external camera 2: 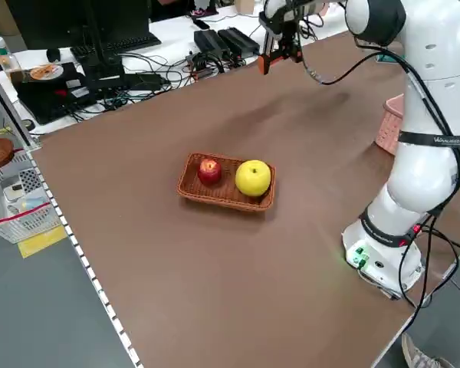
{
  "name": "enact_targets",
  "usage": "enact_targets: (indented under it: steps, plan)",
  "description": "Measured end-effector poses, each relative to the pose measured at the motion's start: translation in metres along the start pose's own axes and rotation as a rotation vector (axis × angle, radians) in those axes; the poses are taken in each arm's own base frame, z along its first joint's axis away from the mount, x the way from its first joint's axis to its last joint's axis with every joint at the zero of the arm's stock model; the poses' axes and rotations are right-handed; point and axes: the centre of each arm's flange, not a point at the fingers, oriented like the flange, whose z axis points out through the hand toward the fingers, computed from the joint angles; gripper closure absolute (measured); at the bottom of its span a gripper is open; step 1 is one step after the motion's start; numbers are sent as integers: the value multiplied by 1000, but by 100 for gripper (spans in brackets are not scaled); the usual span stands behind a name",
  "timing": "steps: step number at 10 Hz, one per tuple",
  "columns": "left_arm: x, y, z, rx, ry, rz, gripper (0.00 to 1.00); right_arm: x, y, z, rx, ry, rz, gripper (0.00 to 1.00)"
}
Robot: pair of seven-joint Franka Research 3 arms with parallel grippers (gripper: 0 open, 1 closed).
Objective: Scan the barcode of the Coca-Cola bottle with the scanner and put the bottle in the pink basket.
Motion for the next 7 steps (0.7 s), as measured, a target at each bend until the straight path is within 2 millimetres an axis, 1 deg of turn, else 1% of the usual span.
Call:
enact_targets:
  steps: [1,2,3,4,5,6,7]
  plan:
    - [-4,0,-1,5,-53,22,63,-7,-12,24,18,17,0,68]
    - [-3,1,-2,6,-101,15,63,-15,-30,46,51,34,6,68]
    - [-3,2,-4,3,-144,-14,63,-24,-50,59,114,42,21,68]
    - [-5,4,-5,-11,-187,-47,63,-30,-67,63,171,54,28,68]
    - [-11,5,-7,-30,-221,-67,63,-32,-79,61,224,71,41,68]
    - [-26,4,-6,-43,-249,-72,63,-34,-87,61,282,77,66,68]
    - [-45,2,-3,-55,-270,-65,63,-34,-89,63,316,78,89,68]
